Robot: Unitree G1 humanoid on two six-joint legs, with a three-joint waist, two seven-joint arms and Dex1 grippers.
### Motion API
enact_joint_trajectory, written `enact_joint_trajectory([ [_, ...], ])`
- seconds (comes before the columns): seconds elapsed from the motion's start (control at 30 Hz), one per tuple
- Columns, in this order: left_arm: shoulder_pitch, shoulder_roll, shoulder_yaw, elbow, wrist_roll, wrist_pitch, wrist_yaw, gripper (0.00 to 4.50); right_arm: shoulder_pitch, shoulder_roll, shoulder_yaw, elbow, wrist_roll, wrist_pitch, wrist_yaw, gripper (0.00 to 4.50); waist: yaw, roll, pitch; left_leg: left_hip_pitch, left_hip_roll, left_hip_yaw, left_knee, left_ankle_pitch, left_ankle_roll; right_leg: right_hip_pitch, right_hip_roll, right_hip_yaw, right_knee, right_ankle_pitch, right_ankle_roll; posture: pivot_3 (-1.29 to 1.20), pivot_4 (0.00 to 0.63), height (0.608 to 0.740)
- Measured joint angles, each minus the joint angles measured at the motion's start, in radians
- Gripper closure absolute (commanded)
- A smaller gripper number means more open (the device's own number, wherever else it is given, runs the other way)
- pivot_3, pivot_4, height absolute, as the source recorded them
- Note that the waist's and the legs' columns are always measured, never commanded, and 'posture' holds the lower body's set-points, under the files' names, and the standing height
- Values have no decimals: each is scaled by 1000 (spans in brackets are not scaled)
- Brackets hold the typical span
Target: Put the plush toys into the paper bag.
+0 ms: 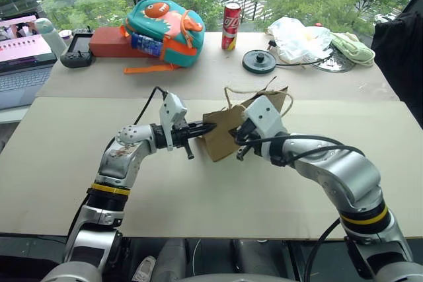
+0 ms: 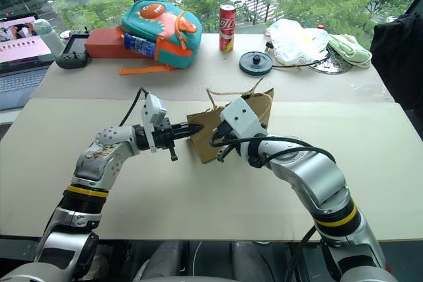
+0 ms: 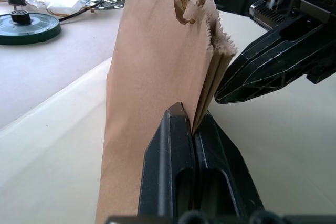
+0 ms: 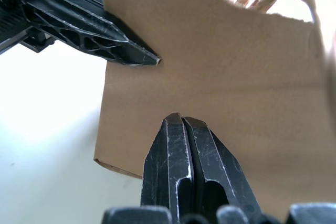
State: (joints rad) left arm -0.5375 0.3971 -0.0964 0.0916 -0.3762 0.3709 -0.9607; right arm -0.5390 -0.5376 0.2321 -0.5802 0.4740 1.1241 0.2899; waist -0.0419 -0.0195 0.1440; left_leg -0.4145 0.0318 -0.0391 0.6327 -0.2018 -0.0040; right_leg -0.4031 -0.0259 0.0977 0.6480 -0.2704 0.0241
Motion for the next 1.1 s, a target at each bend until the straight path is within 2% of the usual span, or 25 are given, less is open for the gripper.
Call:
enact_joint_trajectory([
  [0.13,-3,-18,-1,15,20,-24,17,4458,-3,2,-26,-19,7,9,14,4500,0,0,0,0,0,0,0,0,0,0,0,0,0,0,0,0,150,739],
  [0.23,-9,-39,-1,35,21,-32,32,4458,1,2,-100,-69,55,24,43,4500,1,0,0,0,0,0,0,0,0,0,0,0,0,0,0,0,150,739],
  [0.37,-12,-43,0,44,22,-42,35,4458,46,-50,-203,-144,117,37,98,4500,3,0,0,0,0,-1,0,0,0,1,0,0,0,0,0,0,150,739],
  [0.87,-27,-48,6,72,16,-54,23,4458,73,-67,-238,-139,141,30,113,4500,1,0,0,1,0,-1,0,0,0,1,0,0,0,0,0,0,150,739],
  [0.93,-30,-26,28,41,-24,-25,-2,4458,121,-129,-303,-140,160,15,161,4500,6,0,0,-1,0,-1,0,0,0,1,0,0,-1,0,0,0,150,739],
  [1.1,-75,136,135,-52,-140,59,-107,4458,227,-245,-556,-160,299,-6,321,4500,1,0,0,1,0,-1,-1,0,0,1,1,0,-1,0,0,0,150,739],
])
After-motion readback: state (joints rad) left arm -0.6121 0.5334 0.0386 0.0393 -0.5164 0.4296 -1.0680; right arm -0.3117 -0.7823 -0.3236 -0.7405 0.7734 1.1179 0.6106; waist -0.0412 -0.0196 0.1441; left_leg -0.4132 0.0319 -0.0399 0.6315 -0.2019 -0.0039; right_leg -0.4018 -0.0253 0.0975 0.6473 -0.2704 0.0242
